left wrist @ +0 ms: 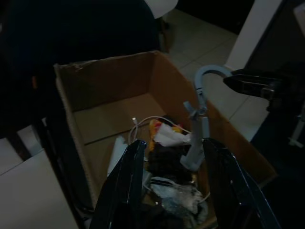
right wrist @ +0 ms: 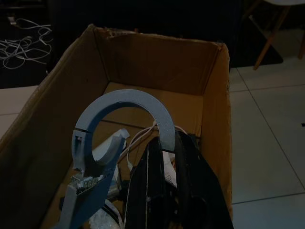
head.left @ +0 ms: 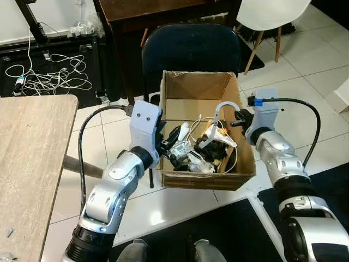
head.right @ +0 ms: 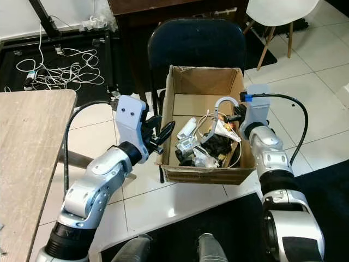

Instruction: Picking trash to rubbish bin

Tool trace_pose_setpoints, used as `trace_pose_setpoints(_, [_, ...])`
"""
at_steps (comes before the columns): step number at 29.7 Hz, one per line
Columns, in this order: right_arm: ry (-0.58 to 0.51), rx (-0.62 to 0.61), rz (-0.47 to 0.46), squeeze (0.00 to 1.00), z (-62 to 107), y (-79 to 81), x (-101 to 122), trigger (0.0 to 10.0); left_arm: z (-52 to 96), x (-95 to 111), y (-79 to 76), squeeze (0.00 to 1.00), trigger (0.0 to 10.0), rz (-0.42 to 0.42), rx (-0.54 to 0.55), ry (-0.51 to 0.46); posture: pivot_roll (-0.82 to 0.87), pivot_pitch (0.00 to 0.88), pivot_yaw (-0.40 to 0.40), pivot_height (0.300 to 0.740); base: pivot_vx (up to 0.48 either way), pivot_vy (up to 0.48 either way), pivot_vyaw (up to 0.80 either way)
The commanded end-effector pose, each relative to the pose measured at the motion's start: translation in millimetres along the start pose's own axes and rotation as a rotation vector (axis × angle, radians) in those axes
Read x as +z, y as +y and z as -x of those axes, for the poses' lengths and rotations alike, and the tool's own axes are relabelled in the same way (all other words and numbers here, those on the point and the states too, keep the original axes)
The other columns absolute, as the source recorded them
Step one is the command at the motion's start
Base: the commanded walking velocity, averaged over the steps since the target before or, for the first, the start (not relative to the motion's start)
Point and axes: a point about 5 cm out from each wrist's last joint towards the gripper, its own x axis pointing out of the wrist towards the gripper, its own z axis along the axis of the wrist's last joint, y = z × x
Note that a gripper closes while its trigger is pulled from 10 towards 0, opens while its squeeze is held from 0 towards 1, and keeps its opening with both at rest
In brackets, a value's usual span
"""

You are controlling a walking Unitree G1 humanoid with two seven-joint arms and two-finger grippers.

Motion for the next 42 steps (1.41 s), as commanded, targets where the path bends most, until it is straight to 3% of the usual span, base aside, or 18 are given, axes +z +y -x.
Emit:
trace_pose_setpoints(1, [0.022, 0.009, 0.014, 0.00, 0.5, -0.6, -5.6, 10.0, 2.5, -2.4, -5.0, 0.00, 10.0, 0.011, -0.025, 0.009, 0.05, 0.327, 0.027, 0.740, 0.000, 0.000, 0.00])
trace_pose_setpoints(4, [0.033, 0.039, -0.002, 0.00, -0.9, -0.6, -7.6, 10.0, 1.8, -1.5, -6.5, 0.00, 10.0, 0.012, -0.041, 0.006, 0.05, 0.327, 0.027, 0.740, 0.000, 0.000, 0.00])
trace_pose_setpoints(5, [0.034, 0.044, -0.015, 1.00, -1.1, -1.0, -7.7, 10.0, 1.5, -1.0, -6.8, 0.00, 10.0, 0.013, -0.045, 0.005, 0.05, 0.326, 0.026, 0.740, 0.000, 0.000, 0.00])
trace_pose_setpoints(10, [0.030, 0.029, 0.007, 1.00, -1.9, -3.1, -6.1, 10.0, 0.7, 1.6, -7.4, 0.00, 10.0, 0.014, -0.056, -0.004, 0.05, 0.322, 0.025, 0.740, 0.000, 0.000, 0.00])
trace_pose_setpoints(11, [0.016, -0.002, 0.036, 0.00, -2.8, -4.9, -3.1, 10.0, 0.2, 2.1, -6.5, 0.00, 10.0, 0.014, -0.049, -0.008, 0.04, 0.315, 0.024, 0.740, 0.000, 0.000, 0.00])
trace_pose_setpoints(15, [-0.106, -0.083, 0.059, 0.00, -4.5, -8.5, 17.9, 10.0, -0.7, 3.2, 0.5, 0.00, 10.0, 0.036, 0.012, -0.025, 0.03, 0.294, 0.022, 0.740, 0.000, 0.000, 0.00])
trace_pose_setpoints(18, [-0.240, -0.111, -0.009, 0.00, -1.4, -7.6, 38.8, 10.0, 1.0, 7.1, 9.4, 0.00, 10.0, 0.066, 0.107, -0.043, 0.03, 0.249, 0.024, 0.740, 0.000, 0.000, 0.00])
trace_pose_setpoints(21, [-0.272, -0.122, -0.059, 0.00, 0.7, -6.2, 42.9, 10.0, 2.4, 8.9, 13.5, 0.00, 10.0, 0.085, 0.158, -0.054, 0.04, 0.224, 0.026, 0.740, 0.000, 0.000, 0.00])
trace_pose_setpoints(24, [-0.305, -0.092, -0.161, 0.00, 9.1, 10.3, 47.2, 10.0, 8.4, 10.9, 23.1, 0.00, 10.0, 0.089, 0.284, -0.048, 0.04, 0.165, 0.036, 0.740, 0.000, 0.000, 0.00])
trace_pose_setpoints(25, [-0.305, -0.092, -0.161, 0.00, 9.1, 10.3, 47.2, 10.0, 8.4, 10.9, 23.1, 0.00, 10.0, 0.089, 0.284, -0.048, 0.04, 0.165, 0.036, 0.740, 0.000, 0.000, 0.00])
trace_pose_setpoints(30, [-0.306, -0.015, -0.201, 0.00, 25.9, 50.8, 35.9, 10.0, 13.6, 6.0, 31.0, 0.00, 10.0, 0.078, 0.366, -0.044, 0.06, 0.086, 0.015, 0.740, 0.000, 0.000, 0.00])
trace_pose_setpoints(33, [-0.304, -0.004, -0.213, 0.00, 29.4, 57.9, 34.6, 10.0, 14.8, 7.1, 34.4, 0.00, 10.0, 0.085, 0.398, -0.057, 0.06, 0.086, 0.015, 0.740, 0.000, 0.000, 0.00])
trace_pose_setpoints(36, [-0.303, 0.028, -0.236, 0.00, 35.6, 74.8, 35.9, 10.0, 18.1, 12.1, 42.4, 0.00, 10.0, 0.127, 0.472, -0.111, 0.06, 0.072, 0.001, 0.740, 0.000, 0.000, 0.00])
trace_pose_setpoints(42, [-0.310, 0.055, -0.242, 0.00, 40.6, 85.1, 40.4, 10.0, 23.9, 11.9, 39.7, 0.00, 10.0, 0.127, 0.469, -0.127, 0.06, 0.073, 0.001, 0.740, 0.000, 0.000, 0.00])
